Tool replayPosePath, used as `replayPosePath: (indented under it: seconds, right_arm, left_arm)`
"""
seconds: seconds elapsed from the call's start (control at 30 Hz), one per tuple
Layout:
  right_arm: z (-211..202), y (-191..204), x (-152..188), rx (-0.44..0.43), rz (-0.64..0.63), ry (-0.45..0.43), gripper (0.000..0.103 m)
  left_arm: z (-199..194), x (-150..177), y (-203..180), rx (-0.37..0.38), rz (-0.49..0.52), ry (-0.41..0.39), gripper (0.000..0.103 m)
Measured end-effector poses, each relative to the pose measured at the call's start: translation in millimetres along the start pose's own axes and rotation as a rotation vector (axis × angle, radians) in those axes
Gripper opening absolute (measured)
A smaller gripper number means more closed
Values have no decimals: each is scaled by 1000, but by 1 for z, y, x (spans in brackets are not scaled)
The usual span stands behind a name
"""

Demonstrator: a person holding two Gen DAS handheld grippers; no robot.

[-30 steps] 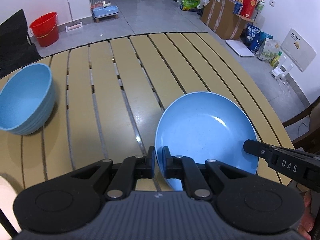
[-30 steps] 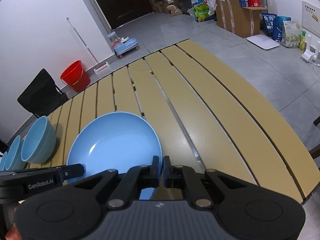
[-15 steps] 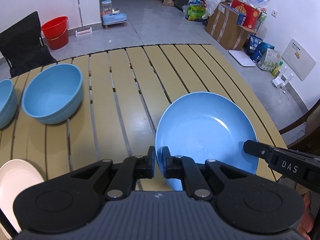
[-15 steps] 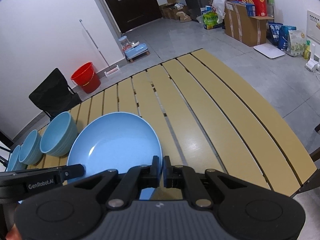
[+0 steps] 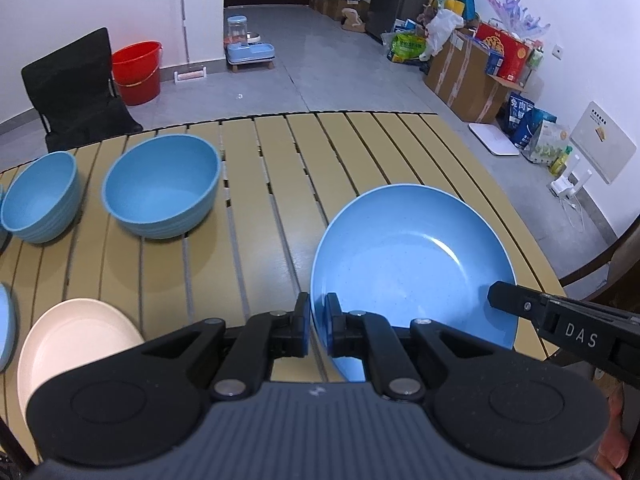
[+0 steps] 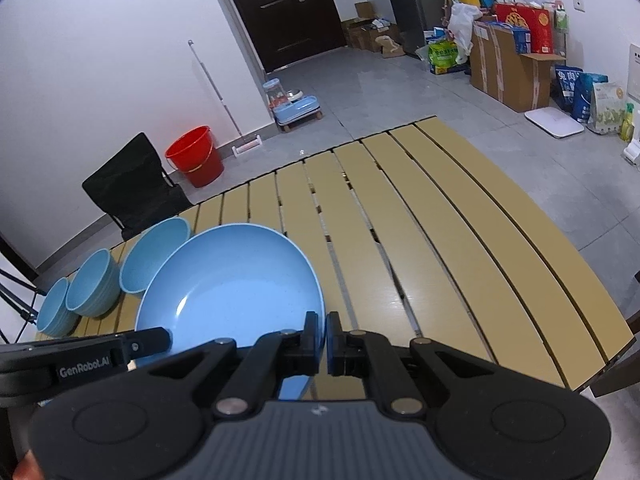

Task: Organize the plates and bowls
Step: 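Lift the blue plate with both grippers and carry it toward the cream plate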

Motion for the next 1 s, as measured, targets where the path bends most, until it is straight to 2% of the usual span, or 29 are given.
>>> replayPosePath:
  seconds: [0.43, 1.0]
  right_arm:
    - [-12, 51, 6, -41, -58, -3, 3]
    - [2, 135, 28, -112, -140, 38, 4]
  left_arm:
    - [-38, 12, 46, -47, -50, -39, 8]
    - [-69, 29, 128, -114, -145, -65, 8]
Point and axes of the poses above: each gripper's, at about its wrist camera, not at the fingertips, and z roughly the way its jaws point, y to its left, x to its underside, the point moved 9 cm from there along z, roughly the way its jaws point, and after that the axes turned 3 degrees about y, right-handed, at the moved point
